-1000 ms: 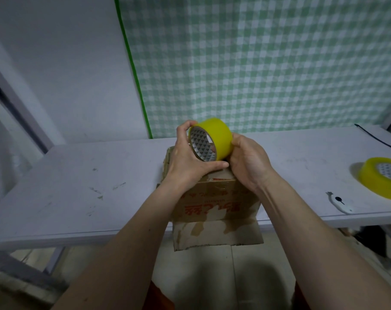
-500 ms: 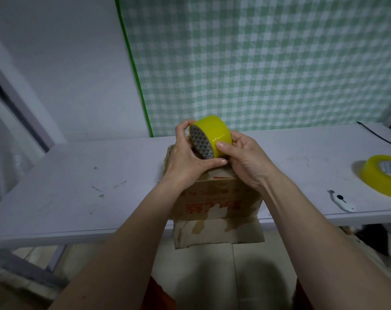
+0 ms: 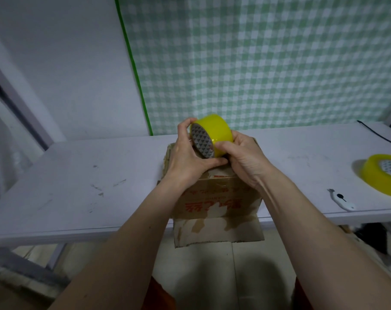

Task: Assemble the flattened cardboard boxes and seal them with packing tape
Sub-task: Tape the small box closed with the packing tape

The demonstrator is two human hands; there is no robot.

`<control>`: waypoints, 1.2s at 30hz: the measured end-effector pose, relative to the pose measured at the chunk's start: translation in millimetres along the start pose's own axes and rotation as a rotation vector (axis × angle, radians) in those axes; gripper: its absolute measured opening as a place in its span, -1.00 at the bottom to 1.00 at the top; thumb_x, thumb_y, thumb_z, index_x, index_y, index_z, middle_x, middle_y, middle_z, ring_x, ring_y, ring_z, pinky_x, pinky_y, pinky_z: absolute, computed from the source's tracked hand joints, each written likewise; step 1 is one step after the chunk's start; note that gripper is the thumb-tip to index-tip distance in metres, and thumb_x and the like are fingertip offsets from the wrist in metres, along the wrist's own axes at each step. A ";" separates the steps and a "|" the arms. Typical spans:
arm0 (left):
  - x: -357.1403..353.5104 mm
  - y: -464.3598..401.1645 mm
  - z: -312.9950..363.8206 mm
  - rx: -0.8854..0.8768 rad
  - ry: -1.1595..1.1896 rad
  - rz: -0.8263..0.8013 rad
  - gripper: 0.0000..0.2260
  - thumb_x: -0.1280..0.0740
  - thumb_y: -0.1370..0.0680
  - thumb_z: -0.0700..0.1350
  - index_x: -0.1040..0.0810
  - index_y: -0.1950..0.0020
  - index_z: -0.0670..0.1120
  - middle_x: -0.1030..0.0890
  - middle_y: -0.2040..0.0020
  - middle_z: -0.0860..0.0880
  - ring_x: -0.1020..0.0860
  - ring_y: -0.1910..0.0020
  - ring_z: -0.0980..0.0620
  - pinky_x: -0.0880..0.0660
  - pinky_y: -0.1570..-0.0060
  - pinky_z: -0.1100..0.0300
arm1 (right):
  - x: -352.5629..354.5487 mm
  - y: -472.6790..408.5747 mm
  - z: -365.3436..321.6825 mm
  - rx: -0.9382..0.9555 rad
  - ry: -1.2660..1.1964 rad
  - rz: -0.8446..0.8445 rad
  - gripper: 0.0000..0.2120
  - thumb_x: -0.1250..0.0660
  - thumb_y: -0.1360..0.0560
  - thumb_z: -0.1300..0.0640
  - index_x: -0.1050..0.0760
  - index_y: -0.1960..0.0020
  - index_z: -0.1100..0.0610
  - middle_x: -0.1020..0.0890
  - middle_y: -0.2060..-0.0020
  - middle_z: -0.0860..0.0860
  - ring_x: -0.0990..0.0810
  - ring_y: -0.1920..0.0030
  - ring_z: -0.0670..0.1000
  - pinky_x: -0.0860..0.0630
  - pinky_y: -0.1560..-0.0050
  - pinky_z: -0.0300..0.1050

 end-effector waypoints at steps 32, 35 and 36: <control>-6.4 -3.8 -9.3 0.005 0.223 -0.094 -0.11 -0.62 -0.26 -0.06 -0.13 -0.39 0.27 -0.48 -0.34 -0.05 -0.52 -0.25 0.14 -0.50 -0.12 0.33 | 2.5 8.1 -7.3 0.012 -0.104 0.054 -0.70 -0.14 -0.61 0.17 -0.48 -0.18 0.36 -0.55 -0.15 0.34 -0.51 -0.21 0.27 -0.37 -0.34 0.20; -7.8 -3.1 -8.1 0.000 0.219 -0.105 -0.10 -0.62 -0.26 -0.05 -0.12 -0.40 0.25 -0.49 -0.33 -0.04 -0.53 -0.23 0.15 -0.51 -0.15 0.27 | 3.1 9.2 -8.1 0.015 -0.081 0.091 -0.66 -0.20 -0.58 0.12 -0.49 -0.16 0.40 -0.58 -0.08 0.35 -0.53 -0.14 0.29 -0.37 -0.32 0.22; -8.2 -3.3 -8.1 -0.001 0.216 -0.105 -0.09 -0.62 -0.26 -0.05 -0.12 -0.41 0.24 -0.49 -0.33 -0.04 -0.53 -0.23 0.14 -0.51 -0.14 0.28 | 3.6 9.1 -7.9 0.015 -0.076 0.093 -0.68 -0.18 -0.60 0.14 -0.50 -0.14 0.39 -0.59 -0.02 0.32 -0.54 -0.09 0.25 -0.37 -0.31 0.22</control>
Point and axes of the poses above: each hand's wrist, its own y-axis away from the middle knuckle, its own x-axis out of the back of the hand, z = x × y, the point moved 7 cm from there along -y, towards the middle knuckle
